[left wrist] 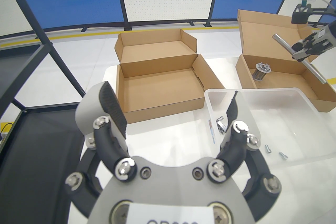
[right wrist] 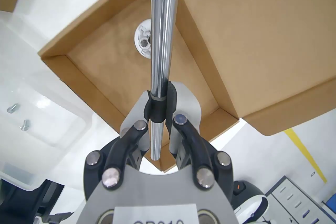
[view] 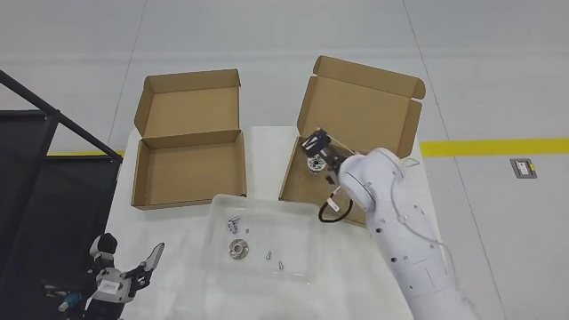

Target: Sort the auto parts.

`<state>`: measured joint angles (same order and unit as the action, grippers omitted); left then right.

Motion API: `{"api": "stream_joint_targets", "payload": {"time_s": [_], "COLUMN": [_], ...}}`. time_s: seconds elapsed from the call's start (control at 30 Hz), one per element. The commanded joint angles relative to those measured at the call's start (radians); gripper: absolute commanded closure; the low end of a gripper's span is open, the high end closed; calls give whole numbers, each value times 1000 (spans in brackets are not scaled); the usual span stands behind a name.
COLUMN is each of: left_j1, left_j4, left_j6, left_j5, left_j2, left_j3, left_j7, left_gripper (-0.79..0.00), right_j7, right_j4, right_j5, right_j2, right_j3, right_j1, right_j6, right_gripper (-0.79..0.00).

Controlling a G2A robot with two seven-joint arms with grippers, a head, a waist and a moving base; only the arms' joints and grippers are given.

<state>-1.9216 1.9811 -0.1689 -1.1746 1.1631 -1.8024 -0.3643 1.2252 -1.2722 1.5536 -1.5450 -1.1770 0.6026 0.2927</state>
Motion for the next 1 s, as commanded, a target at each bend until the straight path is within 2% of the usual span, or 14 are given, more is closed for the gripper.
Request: {"api": "stream_joint_targets", "payload": {"time_s": [0.0, 0.23, 0.3, 0.6, 0.7, 0.97], "left_j1": [0, 0, 0, 0, 0, 0], "left_j4": [0, 0, 0, 0, 0, 0], "left_j6": [0, 0, 0, 0, 0, 0], "left_j5": [0, 0, 0, 0, 0, 0], "left_j2": [0, 0, 0, 0, 0, 0], "left_j3": [0, 0, 0, 0, 0, 0], "left_j7": [0, 0, 0, 0, 0, 0], "left_gripper": [-785, -785, -785, -785, -785, -785], "right_j7": [-2, -29, -45, -115, -150, -175], "right_j4": [44, 156, 182, 324, 358, 487], "right_j5": [2, 7, 31, -1, 16, 0], "right_j2": [2, 9, 10, 1, -4, -20], "right_j3": [-8, -35, -38, -16, -2, 34], "right_j1": [-6, -20, -24, -71, -82, -140], "right_j6": [-7, -38, -77, -84, -139, -157], "right_gripper": [0, 0, 0, 0, 0, 0]}}
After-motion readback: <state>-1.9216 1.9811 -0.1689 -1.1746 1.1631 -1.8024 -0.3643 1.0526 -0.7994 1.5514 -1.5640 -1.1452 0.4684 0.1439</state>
